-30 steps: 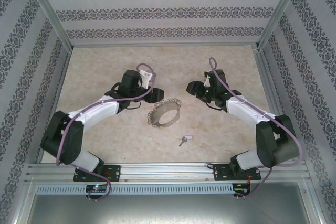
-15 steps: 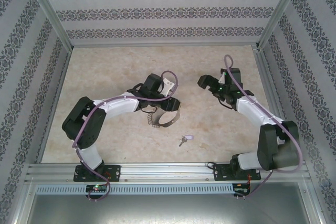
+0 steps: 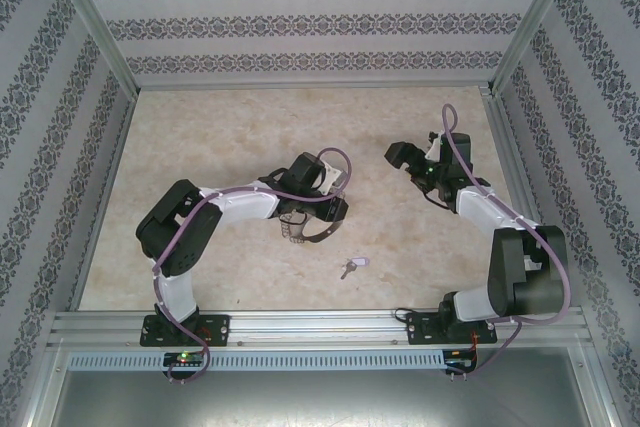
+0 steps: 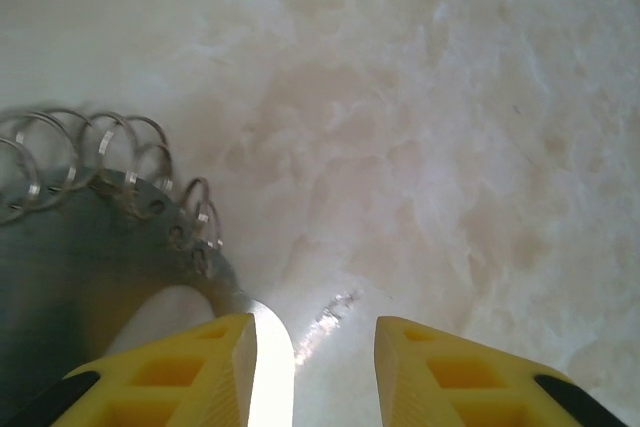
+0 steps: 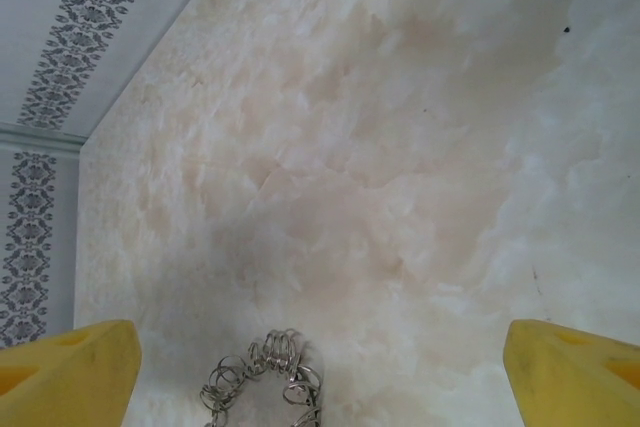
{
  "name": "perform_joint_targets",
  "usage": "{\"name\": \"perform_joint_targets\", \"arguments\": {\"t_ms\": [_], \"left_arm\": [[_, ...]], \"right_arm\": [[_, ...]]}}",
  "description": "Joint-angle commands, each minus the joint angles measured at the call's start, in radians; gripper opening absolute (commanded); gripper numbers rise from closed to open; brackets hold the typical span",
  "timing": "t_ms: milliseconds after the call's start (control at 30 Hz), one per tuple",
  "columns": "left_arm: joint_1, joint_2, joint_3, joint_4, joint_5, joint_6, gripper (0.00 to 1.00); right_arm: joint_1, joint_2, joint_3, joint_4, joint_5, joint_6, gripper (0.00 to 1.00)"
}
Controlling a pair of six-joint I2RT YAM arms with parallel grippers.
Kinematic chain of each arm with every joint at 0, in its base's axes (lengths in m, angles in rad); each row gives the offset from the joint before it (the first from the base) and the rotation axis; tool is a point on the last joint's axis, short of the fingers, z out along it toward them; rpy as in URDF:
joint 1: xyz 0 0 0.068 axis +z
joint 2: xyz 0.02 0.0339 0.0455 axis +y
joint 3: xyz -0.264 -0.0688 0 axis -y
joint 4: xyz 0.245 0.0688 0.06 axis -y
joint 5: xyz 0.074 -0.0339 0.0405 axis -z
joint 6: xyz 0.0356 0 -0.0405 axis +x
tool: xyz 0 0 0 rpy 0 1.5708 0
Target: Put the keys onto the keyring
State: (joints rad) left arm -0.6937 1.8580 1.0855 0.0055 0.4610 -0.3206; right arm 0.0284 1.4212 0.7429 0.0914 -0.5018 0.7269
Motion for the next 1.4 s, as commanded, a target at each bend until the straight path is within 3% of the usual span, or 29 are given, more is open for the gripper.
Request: {"name": "perform_joint_targets", "arguments": {"t_ms": [0, 600, 1367], "left_arm": [[-0.017, 0.026, 0.031, 0.049, -0.071, -0.026, 0.36], [-0.022, 0.077, 0.048, 0.051, -0.155, -0.018, 0.34], [-0.026, 0.149, 0.101, 0.054, -0.143, -0.014, 0.33]], "right_arm": [[0.001, -0.01, -0.013, 0.037, -0.028, -0.007, 0.93], [0.001, -0.013, 0.006, 0.056, -0.036, 0.008, 0.91], [0.0, -0.02, -0.011, 0.067, -0.032, 0.0, 0.91]]}}
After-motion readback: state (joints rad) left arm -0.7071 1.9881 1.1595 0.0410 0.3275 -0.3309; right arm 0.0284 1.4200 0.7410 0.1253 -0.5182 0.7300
